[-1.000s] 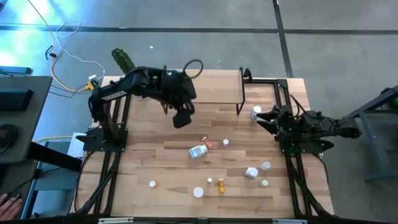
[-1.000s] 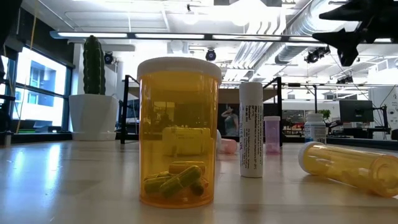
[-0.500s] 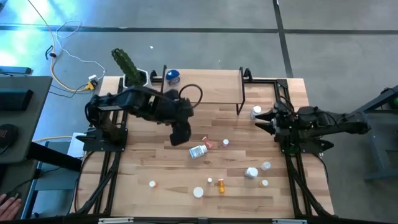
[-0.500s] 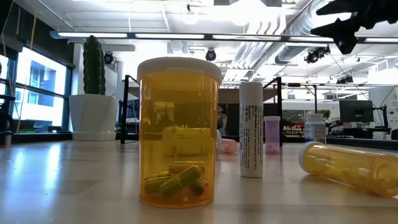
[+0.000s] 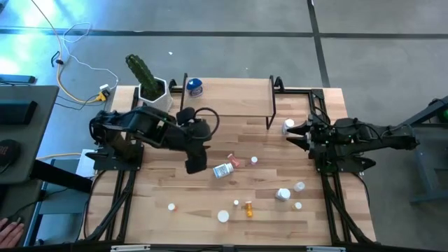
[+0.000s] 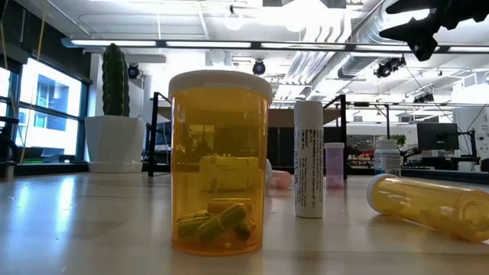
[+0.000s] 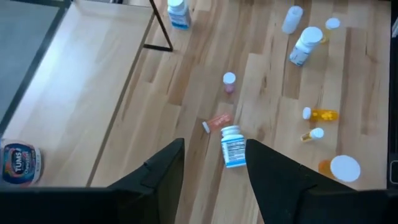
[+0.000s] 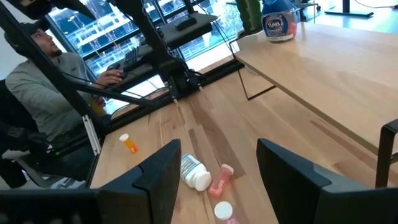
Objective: Pick and place medicine bottles onto shelf by color
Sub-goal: Put the right pink pill bottle on the shelf
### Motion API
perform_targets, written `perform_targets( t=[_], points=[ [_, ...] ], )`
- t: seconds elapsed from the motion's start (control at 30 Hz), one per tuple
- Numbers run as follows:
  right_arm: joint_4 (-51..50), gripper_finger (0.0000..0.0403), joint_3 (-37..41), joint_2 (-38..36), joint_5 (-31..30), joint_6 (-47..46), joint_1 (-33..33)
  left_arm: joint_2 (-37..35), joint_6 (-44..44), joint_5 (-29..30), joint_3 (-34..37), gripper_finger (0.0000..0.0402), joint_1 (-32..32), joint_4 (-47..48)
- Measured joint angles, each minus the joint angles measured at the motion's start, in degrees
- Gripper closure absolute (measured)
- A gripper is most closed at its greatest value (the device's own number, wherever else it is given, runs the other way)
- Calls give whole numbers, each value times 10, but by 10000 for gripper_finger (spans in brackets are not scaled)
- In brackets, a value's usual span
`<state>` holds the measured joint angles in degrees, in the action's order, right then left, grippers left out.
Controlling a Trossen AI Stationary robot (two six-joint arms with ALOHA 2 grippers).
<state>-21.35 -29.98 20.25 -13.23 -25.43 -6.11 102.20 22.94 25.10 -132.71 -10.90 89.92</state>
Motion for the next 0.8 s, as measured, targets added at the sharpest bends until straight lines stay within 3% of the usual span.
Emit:
perform_targets(
  t=[0.2, 0.43, 0.8],
  points=[
    [-3, 202, 0, 0, 0, 0, 0, -103, 66, 13, 160, 266, -14, -12],
    [-3, 202, 0, 0, 0, -8, 0, -235, 108, 16, 348, 280, -17, -133],
    [5, 202, 0, 10, -1, -62, 0, -369, 136, 53, 557, 282, -52, -259]
  ],
)
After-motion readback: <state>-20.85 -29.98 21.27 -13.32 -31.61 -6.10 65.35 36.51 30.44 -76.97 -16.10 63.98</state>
